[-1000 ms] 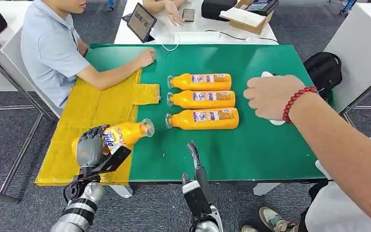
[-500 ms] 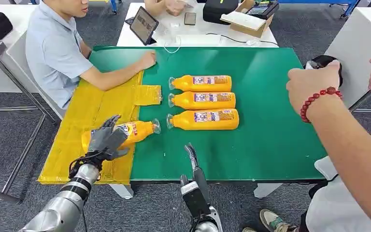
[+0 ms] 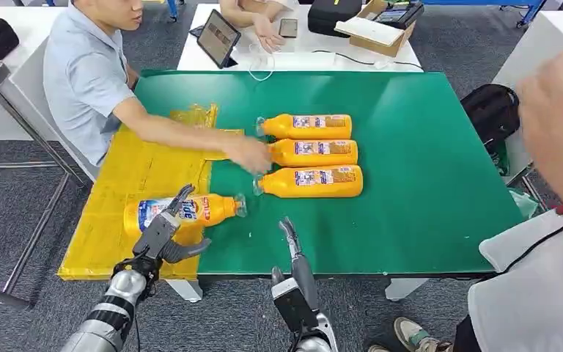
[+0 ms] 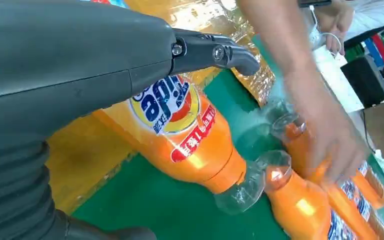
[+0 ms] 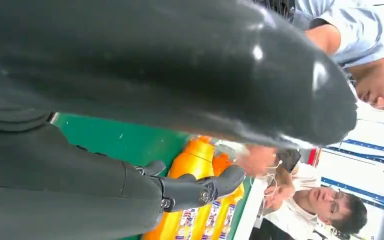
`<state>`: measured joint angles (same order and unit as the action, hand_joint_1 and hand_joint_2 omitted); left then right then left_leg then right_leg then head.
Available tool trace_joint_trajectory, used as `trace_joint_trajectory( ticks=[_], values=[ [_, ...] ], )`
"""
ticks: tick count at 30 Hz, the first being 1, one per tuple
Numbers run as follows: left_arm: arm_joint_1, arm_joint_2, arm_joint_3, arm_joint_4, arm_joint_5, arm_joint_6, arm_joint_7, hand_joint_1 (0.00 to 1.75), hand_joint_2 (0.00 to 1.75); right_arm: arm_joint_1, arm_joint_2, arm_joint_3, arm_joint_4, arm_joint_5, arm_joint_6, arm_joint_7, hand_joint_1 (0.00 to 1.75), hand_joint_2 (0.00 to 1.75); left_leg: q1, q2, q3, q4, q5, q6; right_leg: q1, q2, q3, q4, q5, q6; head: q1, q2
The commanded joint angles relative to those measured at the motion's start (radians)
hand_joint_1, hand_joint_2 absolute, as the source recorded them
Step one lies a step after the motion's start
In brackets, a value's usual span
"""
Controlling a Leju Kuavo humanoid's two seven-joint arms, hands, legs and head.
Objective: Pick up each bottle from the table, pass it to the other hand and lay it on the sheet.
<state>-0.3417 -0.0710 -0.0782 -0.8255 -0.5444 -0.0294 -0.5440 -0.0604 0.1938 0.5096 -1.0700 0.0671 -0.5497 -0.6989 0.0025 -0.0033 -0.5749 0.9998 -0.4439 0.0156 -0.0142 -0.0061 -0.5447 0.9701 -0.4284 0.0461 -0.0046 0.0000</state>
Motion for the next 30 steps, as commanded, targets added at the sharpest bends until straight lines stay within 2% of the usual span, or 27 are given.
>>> trace_joint_trajectory(
  ticks=[1, 4, 6, 7, 8, 9, 10, 13, 18, 24, 27, 30],
  values=[
    [0.070, 0.018, -0.073, -0.072, 0.059, 0.075, -0.012, 0.00, 1.75, -0.027, -0.030, 0.015, 0.008, 0.019, -0.044, 0.001, 0.00, 0.00, 0.000, 0.003, 0.000, -0.001, 0.000, -0.001, 0.000, 0.003, -0.001, 0.000, 0.001, -0.002, 0.000, 0.000],
    [0.166, -0.037, -0.108, -0.293, 0.221, 0.206, -0.096, 0.00, 1.75, -0.011, -0.048, -0.019, -0.065, 0.110, -0.148, 0.001, 0.00, 0.00, 0.000, 0.001, -0.002, 0.000, 0.000, 0.000, 0.000, 0.001, -0.003, 0.000, 0.000, -0.001, 0.000, 0.000],
    [0.227, -0.052, -0.158, -0.425, 0.289, 0.258, -0.092, 0.00, 1.75, -0.007, -0.054, -0.081, -0.083, 0.206, -0.148, 0.001, 0.00, 0.00, 0.000, 0.001, -0.004, 0.002, -0.001, 0.000, 0.000, 0.001, -0.005, 0.001, 0.000, -0.001, 0.000, 0.000],
    [0.254, -0.070, -0.162, -0.485, 0.350, 0.278, -0.132, 0.00, 1.75, -0.009, -0.053, -0.147, -0.068, 0.343, -0.148, 0.001, 0.00, 0.00, 0.000, 0.001, -0.005, 0.002, -0.001, 0.000, 0.000, 0.001, -0.006, 0.001, 0.000, -0.001, 0.000, 0.000],
    [0.284, -0.076, -0.177, -0.546, 0.384, 0.313, -0.148, 0.00, 1.75, -0.031, -0.067, -0.162, -0.018, 0.410, -0.148, 0.001, 0.00, 0.00, 0.000, 0.001, -0.007, 0.001, 0.000, 0.000, 0.000, 0.000, -0.008, 0.000, 0.000, 0.000, 0.000, 0.000],
    [0.307, -0.066, -0.215, -0.625, 0.433, 0.324, -0.148, 0.00, 1.75, -0.078, -0.092, -0.196, 0.042, 0.570, -0.148, 0.056, 0.00, 0.00, 0.000, 0.000, -0.008, 0.002, -0.001, 0.000, 0.000, -0.001, -0.009, 0.000, 0.000, 0.000, 0.000, 0.000],
    [0.330, -0.066, -0.222, -0.678, 0.444, 0.359, -0.154, 0.00, 1.75, -0.098, -0.101, -0.231, 0.064, 0.644, -0.148, 0.072, 0.00, 1.75, 0.000, 0.001, -0.008, 0.002, 0.000, 0.000, 0.000, 0.000, -0.009, 0.000, 0.000, 0.000, 0.000, 0.000],
    [0.390, -0.052, -0.234, -0.801, 0.512, 0.380, -0.154, 0.00, 1.75, -0.148, -0.126, -0.318, 0.115, 0.681, -0.148, 0.073, 0.00, 1.75, -0.001, 0.004, -0.009, 0.001, -0.001, 0.000, -0.001, 0.003, -0.011, -0.001, 0.001, 0.000, 0.000, 0.000],
    [0.431, -0.055, -0.236, -0.857, 0.561, 0.369, -0.154, 0.00, 1.75, -0.201, -0.187, -0.400, 0.188, 0.813, -0.148, 0.145, 0.00, 1.75, -0.001, 0.002, -0.011, 0.001, -0.001, 0.000, -0.001, 0.002, -0.011, 0.000, 0.001, -0.001, 0.000, 0.000],
    [0.440, -0.054, -0.242, -0.874, 0.564, 0.363, -0.154, 0.00, 1.75, -0.220, -0.193, -0.425, 0.223, 0.852, -0.148, 0.153, 0.00, 1.75, -0.001, 0.002, -0.010, 0.001, -0.001, 0.000, -0.001, 0.002, -0.011, -0.001, 0.000, -0.001, 0.000, 0.000],
    [0.441, -0.056, -0.242, -0.890, 0.579, 0.348, -0.154, 0.00, 1.75, -0.253, -0.177, -0.482, 0.279, 0.999, -0.148, 0.189, 0.00, 1.75, -0.001, 0.002, -0.010, 0.001, -0.001, 0.000, 0.000, 0.002, -0.011, 0.000, 0.000, -0.001, 0.000, 0.000],
    [0.446, -0.057, -0.245, -0.901, 0.573, 0.353, -0.154, 0.00, 1.75, -0.298, -0.185, -0.470, 0.360, 1.049, -0.148, 0.239, 0.00, 1.75, -0.001, 0.003, -0.010, 0.002, -0.001, 0.000, 0.000, 0.003, -0.012, 0.000, 0.001, -0.001, 0.000, 0.000]
  ],
)
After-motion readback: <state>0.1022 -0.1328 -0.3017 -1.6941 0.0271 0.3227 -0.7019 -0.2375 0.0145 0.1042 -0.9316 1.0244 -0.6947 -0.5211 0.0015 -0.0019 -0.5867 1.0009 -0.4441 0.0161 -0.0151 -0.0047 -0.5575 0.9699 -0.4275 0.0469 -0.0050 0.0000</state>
